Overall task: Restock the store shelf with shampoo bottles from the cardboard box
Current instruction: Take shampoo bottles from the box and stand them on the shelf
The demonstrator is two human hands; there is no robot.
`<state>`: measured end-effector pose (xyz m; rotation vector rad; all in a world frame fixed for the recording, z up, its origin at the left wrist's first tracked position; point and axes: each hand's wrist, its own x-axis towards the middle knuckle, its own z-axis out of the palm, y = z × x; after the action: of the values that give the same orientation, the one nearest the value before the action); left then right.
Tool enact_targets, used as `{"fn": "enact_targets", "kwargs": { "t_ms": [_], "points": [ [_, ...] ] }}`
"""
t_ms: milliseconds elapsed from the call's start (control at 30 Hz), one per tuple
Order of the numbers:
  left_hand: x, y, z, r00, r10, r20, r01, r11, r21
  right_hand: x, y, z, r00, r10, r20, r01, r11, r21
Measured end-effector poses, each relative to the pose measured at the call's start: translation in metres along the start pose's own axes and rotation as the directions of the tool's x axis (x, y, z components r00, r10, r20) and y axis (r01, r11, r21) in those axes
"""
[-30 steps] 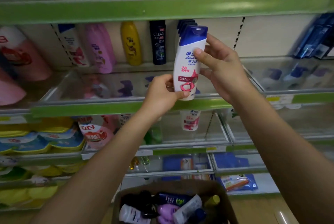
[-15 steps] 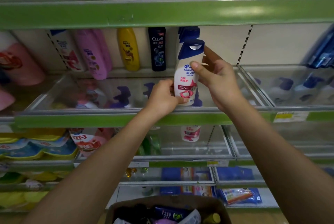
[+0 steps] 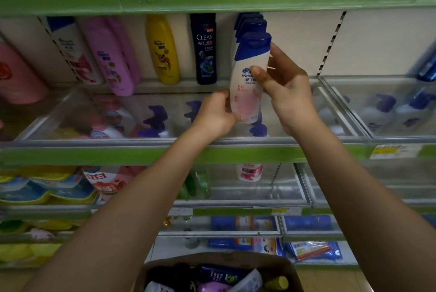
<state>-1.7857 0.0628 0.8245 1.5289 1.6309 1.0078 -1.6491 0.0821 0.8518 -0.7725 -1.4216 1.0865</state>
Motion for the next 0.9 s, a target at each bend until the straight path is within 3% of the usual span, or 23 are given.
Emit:
{"fn": "enact_targets", "kwargs": {
  "t_ms": [900],
  "points": [
    [0.016, -0.002, 0.007, 0.999, 0.031, -0.037, -0.028, 0.998, 0.06, 0.022, 0.021, -0.01, 0.999, -0.032, -0.008, 0.032, 0.999, -0.001]
  ]
}}
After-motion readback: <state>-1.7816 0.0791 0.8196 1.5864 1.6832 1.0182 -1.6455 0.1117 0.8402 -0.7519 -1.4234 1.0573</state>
